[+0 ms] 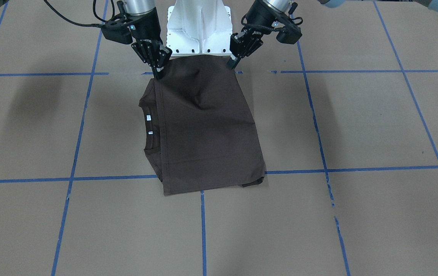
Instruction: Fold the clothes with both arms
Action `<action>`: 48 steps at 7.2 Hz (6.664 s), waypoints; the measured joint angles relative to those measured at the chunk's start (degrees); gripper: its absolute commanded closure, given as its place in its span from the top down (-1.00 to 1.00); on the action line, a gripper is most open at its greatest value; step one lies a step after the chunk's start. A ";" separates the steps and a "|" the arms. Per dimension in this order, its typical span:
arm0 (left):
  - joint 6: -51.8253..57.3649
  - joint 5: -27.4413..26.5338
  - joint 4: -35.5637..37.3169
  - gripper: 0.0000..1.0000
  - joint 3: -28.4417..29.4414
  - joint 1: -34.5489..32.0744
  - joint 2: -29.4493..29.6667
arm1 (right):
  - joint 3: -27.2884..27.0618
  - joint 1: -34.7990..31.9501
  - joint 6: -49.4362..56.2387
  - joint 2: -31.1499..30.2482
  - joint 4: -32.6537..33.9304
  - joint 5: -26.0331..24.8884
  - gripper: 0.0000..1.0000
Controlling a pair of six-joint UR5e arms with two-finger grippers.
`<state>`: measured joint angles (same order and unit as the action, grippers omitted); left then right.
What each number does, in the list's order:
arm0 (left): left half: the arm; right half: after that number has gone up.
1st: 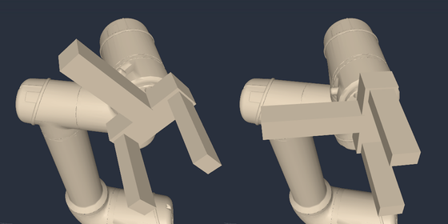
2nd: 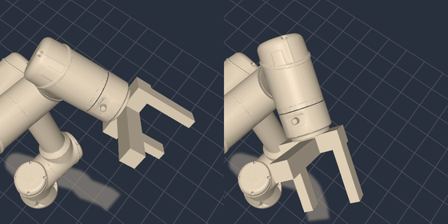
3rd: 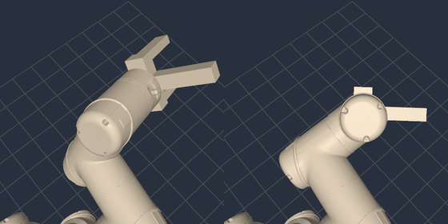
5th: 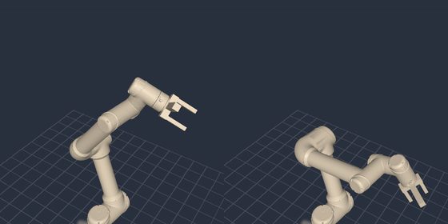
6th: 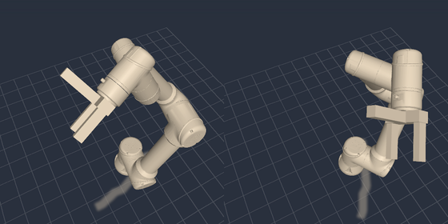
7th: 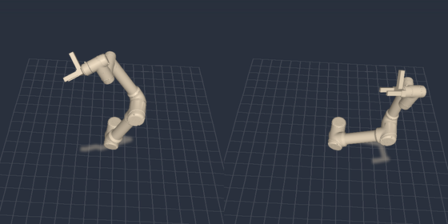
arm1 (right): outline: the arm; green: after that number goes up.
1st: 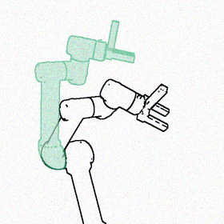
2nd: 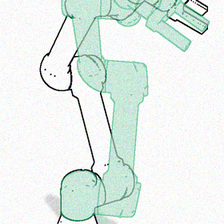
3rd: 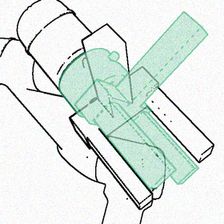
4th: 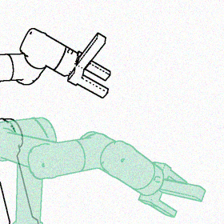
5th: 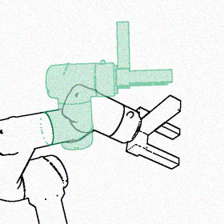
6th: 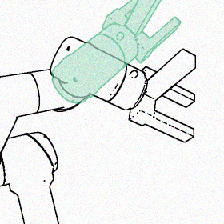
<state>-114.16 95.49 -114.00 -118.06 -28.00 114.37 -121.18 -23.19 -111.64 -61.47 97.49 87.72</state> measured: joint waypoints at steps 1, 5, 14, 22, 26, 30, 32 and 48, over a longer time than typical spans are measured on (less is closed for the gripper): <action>2.90 0.47 -0.32 -1.00 5.05 -3.32 3.19 | 4.64 -3.24 1.07 2.20 -2.79 2.88 -1.00; 14.09 0.85 -0.78 -1.00 12.25 -7.62 5.08 | 20.37 -8.90 2.08 8.46 -14.31 7.47 -1.00; 27.47 4.19 -26.24 0.27 45.65 -20.17 12.90 | 64.25 -28.00 20.29 28.10 -35.88 26.93 -0.14; 25.58 2.96 -10.48 -1.00 30.60 -6.40 9.86 | 45.56 -25.73 20.69 17.10 -29.67 25.25 0.37; 25.39 0.59 -5.84 -1.00 29.00 -1.45 9.17 | 44.43 -25.73 21.19 15.40 -29.87 24.85 0.66; 25.99 0.55 -6.20 -1.00 31.29 -1.44 9.64 | 43.22 -25.56 21.08 14.27 -29.90 24.63 0.67; 27.41 0.55 -6.74 -1.00 33.82 -3.55 10.90 | 42.72 -24.99 20.94 13.57 -29.92 24.58 0.67; 32.58 2.46 -3.62 -0.16 50.90 -12.40 25.90 | 41.56 -23.83 21.47 11.07 -29.95 22.85 0.67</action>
<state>-81.58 97.96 -117.62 -67.17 -40.40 140.27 -79.61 -47.02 -90.16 -50.40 67.53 110.57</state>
